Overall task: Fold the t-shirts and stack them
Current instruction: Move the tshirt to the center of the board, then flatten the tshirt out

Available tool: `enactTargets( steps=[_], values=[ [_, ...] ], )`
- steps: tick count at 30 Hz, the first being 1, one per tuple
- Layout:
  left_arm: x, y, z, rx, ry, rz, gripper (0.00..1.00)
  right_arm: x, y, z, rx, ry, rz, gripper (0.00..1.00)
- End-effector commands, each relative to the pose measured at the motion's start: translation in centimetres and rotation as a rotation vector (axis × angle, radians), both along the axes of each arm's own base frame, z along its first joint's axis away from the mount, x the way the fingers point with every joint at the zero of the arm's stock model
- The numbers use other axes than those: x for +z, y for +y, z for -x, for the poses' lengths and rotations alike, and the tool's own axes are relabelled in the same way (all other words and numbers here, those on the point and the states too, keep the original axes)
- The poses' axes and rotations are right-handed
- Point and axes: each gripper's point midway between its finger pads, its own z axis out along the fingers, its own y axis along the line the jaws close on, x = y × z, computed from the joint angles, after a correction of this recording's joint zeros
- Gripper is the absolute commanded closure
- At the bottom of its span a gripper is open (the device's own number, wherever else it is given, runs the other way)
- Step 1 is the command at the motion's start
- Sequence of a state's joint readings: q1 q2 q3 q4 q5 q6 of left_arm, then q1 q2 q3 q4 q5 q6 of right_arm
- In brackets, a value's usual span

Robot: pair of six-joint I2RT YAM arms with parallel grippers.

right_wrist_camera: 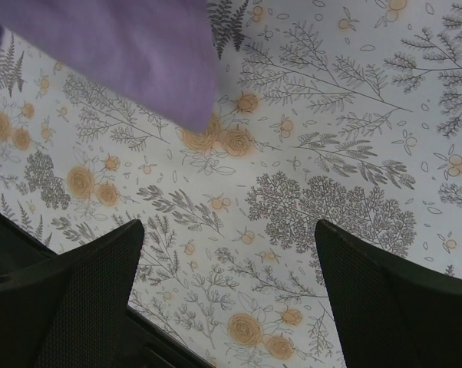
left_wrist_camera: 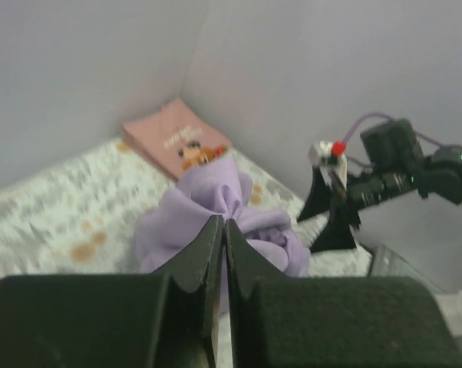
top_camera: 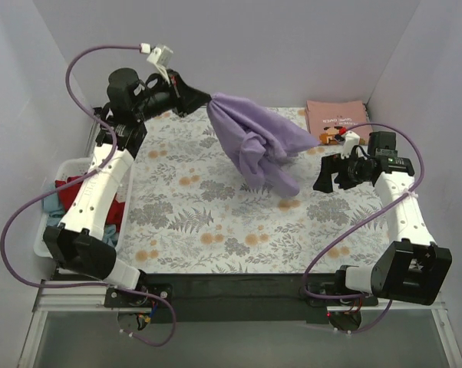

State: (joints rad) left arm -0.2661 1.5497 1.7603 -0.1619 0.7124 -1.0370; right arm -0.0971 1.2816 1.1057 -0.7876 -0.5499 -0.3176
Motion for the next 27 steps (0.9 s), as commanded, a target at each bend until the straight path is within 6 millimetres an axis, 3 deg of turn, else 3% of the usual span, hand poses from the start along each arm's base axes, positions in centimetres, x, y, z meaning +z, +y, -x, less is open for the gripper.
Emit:
enactTargets(
  steps=[1,2,3,5,6,8,10,12,13,14,17,19,21,23,24,25,26,27],
  values=[
    [-2.5,3.1,4.0,0.007,0.038,-0.011,1.0,1.7,-0.5,-0.6,-0.001,-0.061,0.013,0.02],
    [-5.5,3.9,4.2,0.016,0.104,-0.044,0.88,1.8,-0.5,-0.5,0.003,-0.063,0.016,0.02],
    [-11.3,6.2,4.0,0.056,0.262,-0.093,0.78,1.8,-0.6,-0.5,0.011,-0.073,0.026,0.02],
    [-16.1,9.2,4.8,0.082,0.367,-0.135,0.59,1.4,-0.7,-0.3,0.013,-0.064,0.037,0.02],
    [-19.8,12.5,5.0,0.155,0.488,-0.131,0.21,1.1,-0.8,-0.2,0.022,-0.061,0.046,0.02],
    [-22.2,14.0,5.6,0.166,0.472,-0.23,0.18,0.3,-0.8,0.0,0.034,-0.039,0.049,0.02],
    [-23.9,13.9,6.8,0.138,0.486,-0.27,0.17,-0.8,-0.8,0.1,0.047,-0.008,0.055,0.02],
    [-25.1,12.3,8.1,0.034,0.432,-0.362,0.2,-1.9,-0.8,0.0,0.054,0.028,0.057,0.02],
    [-26.1,10.2,8.9,-0.014,0.426,-0.427,0.22,-2.7,-0.7,-0.1,0.058,0.053,0.054,0.03],
    [-27.7,8.4,9.7,-0.06,0.405,-0.527,0.28,-3.3,-0.7,-0.5,0.055,0.079,0.049,0.05],
    [-32.2,5.0,11.2,-0.16,0.405,-0.693,0.32,-5.1,-0.8,-2.1,0.032,0.139,0.049,0.12],
    [-34.3,3.8,11.6,-0.188,0.395,-0.788,0.33,-6.0,-0.6,-3.7,0.028,0.148,0.07,0.14],
    [-34.7,2.3,11.6,-0.211,0.338,-0.844,0.33,-7.2,-0.2,-5.7,0.031,0.136,0.118,0.17],
    [-33.6,-0.8,11.8,-0.273,0.217,-0.848,0.33,-8.9,0.2,-7.2,0.021,0.176,0.127,0.21],
    [-33.3,-1.6,11.5,-0.278,0.163,-0.856,0.33,-8.5,0.3,-8.4,0.011,0.157,0.123,0.23],
    [-31.9,-4.8,11.2,-0.303,0.021,-0.834,0.33,-9.0,0.2,-9.6,-0.014,0.174,0.12,0.25],
    [-32.2,-5.0,10.9,-0.31,0.014,-0.843,0.33,-8.4,0.2,-10.1,-0.016,0.156,0.121,0.26],
    [-30.9,-7.4,10.7,-0.323,-0.079,-0.823,0.34,-8.4,0.3,-10.7,-0.026,0.158,0.112,0.26]
  ],
)
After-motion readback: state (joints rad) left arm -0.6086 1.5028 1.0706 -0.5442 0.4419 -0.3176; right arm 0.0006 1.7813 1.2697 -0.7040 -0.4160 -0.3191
